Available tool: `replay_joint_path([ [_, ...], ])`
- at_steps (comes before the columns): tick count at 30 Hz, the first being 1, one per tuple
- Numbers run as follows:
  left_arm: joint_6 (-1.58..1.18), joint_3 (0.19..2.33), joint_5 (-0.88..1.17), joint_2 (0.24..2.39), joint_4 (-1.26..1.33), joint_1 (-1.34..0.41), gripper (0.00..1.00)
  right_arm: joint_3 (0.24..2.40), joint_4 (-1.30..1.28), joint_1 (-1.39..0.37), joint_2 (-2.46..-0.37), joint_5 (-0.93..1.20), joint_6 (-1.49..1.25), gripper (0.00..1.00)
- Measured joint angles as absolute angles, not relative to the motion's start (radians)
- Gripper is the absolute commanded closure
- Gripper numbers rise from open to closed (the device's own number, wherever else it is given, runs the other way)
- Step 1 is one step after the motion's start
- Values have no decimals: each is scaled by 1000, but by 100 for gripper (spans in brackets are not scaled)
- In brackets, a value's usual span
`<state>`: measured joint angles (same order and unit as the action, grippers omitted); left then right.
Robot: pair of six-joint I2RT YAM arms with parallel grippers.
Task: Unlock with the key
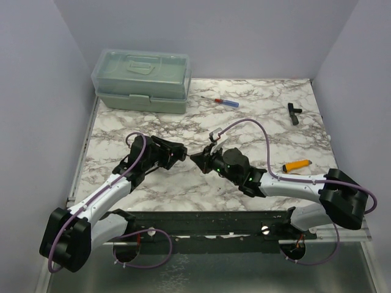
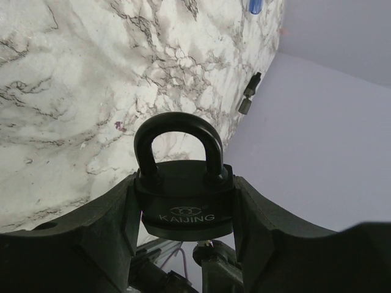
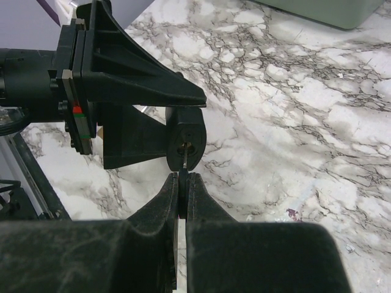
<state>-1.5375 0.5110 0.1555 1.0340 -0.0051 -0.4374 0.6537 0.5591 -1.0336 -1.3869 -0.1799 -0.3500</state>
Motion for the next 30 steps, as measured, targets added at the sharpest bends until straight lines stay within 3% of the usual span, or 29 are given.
replay_joint_path([
  [18, -1571, 491, 357, 1034, 71, -374, 100, 619, 528, -1035, -1286, -190, -369, 99],
  [30, -1549, 493, 376, 1063, 65, -360, 100, 599, 494, -1035, -1237, -190, -403, 99],
])
